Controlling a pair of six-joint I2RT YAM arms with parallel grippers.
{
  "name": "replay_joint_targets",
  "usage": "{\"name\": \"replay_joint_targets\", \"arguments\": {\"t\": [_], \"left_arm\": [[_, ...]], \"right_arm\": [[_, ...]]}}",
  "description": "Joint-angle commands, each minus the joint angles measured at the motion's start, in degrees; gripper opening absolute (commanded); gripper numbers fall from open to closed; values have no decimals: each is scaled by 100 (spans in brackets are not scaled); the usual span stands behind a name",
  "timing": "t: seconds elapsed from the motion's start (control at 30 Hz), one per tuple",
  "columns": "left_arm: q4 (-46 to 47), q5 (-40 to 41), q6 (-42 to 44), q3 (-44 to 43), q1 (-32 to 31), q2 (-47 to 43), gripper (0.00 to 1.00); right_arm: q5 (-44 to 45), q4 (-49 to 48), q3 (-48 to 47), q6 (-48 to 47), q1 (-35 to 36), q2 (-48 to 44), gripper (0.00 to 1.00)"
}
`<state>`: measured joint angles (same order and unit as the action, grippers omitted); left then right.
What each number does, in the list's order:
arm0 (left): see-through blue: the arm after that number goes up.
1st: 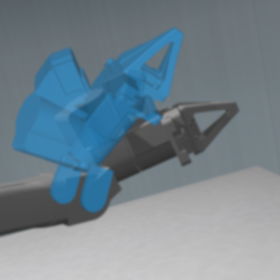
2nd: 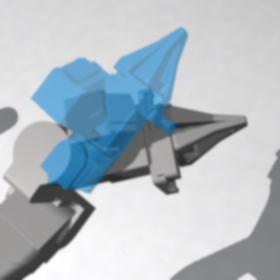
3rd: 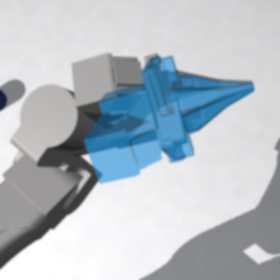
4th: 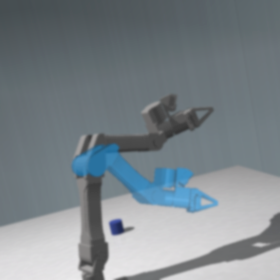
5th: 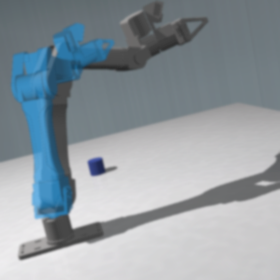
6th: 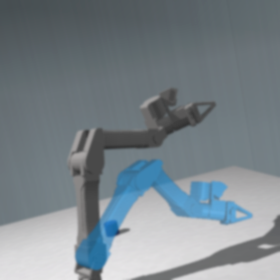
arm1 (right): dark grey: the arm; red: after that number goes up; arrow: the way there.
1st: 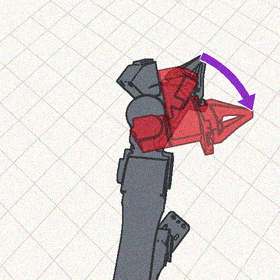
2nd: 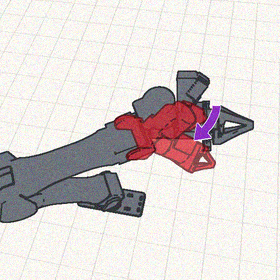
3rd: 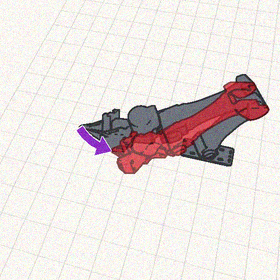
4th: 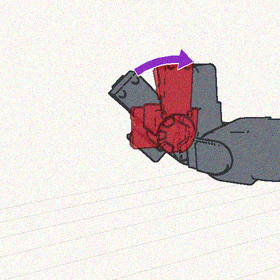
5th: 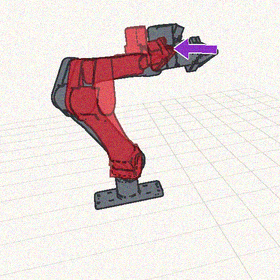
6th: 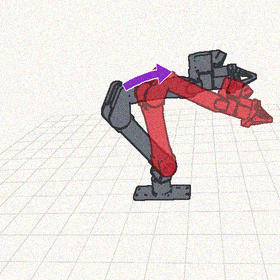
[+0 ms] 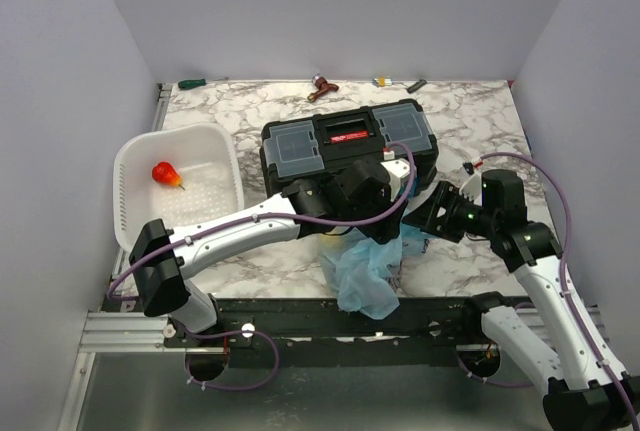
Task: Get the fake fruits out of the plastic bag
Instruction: Untie the plastic bag at the center of the board.
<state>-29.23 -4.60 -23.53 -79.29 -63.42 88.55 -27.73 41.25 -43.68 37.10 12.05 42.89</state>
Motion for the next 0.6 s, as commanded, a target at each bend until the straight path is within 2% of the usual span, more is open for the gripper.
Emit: {"name": "replay_joint_targets", "arguments": {"t": [0.0, 0.07, 0.23, 0.47, 0.57], "left_arm": [[-76, 174, 94, -228, -133, 114, 46], [-89, 120, 94, -259, -159, 156, 39], [-25, 22, 93, -251, -180, 193, 33], [-80, -87, 101, -260, -187, 250, 31], [-71, -179, 120, -257, -197, 298, 22]], "right_arm": [[-171, 164, 87, -47, 25, -132, 71], [-145, 152, 96, -29, 23, -173, 66], [-315, -114, 243, 155, 24, -194, 51], [-516, -448, 389, 455, 25, -123, 49], [-523, -620, 507, 622, 25, -163, 43]]}}
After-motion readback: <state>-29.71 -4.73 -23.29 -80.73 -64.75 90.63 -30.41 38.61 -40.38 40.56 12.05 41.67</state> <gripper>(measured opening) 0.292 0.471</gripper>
